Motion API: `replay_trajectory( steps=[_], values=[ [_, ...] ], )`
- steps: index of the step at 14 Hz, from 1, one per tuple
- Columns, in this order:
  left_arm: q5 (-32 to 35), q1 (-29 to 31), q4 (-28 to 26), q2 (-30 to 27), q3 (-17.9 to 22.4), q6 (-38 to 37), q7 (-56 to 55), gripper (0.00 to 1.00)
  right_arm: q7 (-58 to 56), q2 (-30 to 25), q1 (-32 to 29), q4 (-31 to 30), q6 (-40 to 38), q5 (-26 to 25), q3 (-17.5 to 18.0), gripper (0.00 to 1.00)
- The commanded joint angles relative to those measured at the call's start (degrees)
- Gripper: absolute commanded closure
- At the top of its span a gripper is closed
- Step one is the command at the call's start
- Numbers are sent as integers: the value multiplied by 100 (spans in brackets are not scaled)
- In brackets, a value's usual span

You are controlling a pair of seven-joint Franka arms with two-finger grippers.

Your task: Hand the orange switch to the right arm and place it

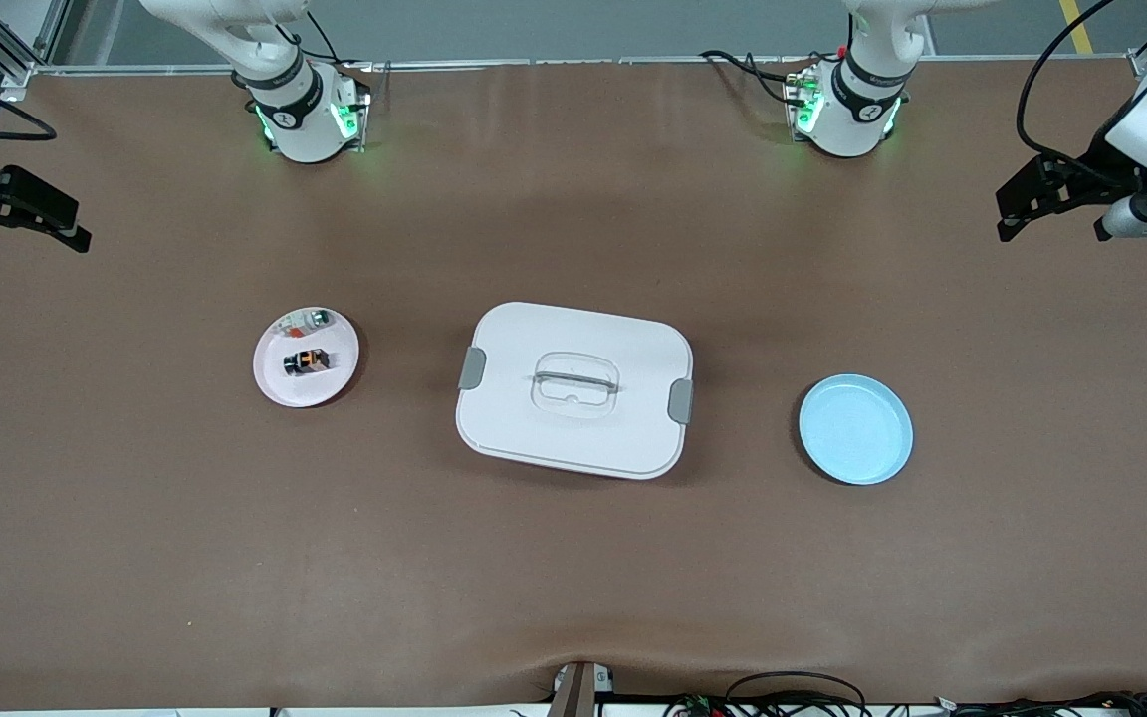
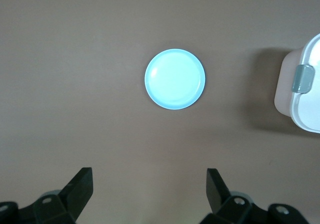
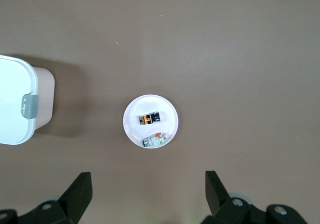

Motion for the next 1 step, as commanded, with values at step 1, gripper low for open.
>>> replay_trajectory(
  steps=[1],
  values=[
    [107,0,140,22,5,-164,24,0,1,-165,-40,-179,66,-84,28,0]
  ],
)
